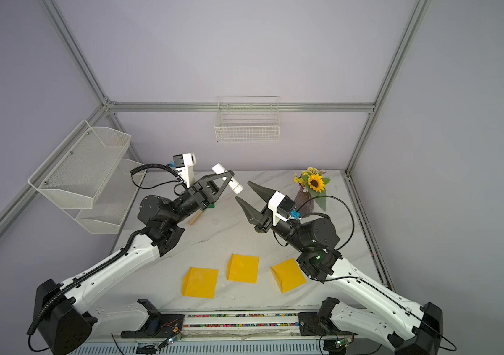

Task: Seal the envelope with a glue stick
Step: Unscrew the glue stick.

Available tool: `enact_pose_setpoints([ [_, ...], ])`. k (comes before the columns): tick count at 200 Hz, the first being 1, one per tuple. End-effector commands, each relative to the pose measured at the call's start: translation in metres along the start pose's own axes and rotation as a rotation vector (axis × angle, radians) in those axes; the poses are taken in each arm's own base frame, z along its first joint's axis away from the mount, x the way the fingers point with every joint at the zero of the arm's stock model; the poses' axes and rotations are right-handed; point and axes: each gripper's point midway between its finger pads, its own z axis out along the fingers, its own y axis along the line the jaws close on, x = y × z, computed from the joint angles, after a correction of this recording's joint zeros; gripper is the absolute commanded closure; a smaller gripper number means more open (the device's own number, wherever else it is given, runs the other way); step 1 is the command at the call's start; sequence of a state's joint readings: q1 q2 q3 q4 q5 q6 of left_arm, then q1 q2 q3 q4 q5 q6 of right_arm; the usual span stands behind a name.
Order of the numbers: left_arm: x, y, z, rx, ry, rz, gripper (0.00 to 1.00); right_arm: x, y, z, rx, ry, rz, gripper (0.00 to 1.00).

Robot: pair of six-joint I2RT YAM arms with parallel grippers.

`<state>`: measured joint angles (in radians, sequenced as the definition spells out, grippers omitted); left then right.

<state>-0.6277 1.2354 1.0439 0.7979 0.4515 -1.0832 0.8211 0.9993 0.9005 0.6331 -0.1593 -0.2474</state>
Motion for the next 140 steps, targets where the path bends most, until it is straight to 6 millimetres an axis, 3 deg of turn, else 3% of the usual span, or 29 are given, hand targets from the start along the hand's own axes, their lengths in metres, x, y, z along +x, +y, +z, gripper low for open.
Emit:
enact_pose_setpoints([
  [1,-0.027,-0.023,-0.004,0.026,-0.095,0.001,1.0,-0.008,-0.008,0.006,0.04,-0.004,-0.115,0.51],
  [83,-0.024,-0.015,-0.001,0.021,-0.087,-0.025,1.0,0.013,-0.007,0.023,0.037,0.024,-0.11,0.58],
  [120,-0.022,-0.014,0.003,0.029,-0.076,-0.03,1.0,0.015,-0.009,0.027,0.047,0.02,-0.11,0.72],
  [140,-0.021,-0.013,0.003,0.03,-0.074,-0.031,1.0,0.015,-0.009,0.026,0.051,0.018,-0.097,0.86],
])
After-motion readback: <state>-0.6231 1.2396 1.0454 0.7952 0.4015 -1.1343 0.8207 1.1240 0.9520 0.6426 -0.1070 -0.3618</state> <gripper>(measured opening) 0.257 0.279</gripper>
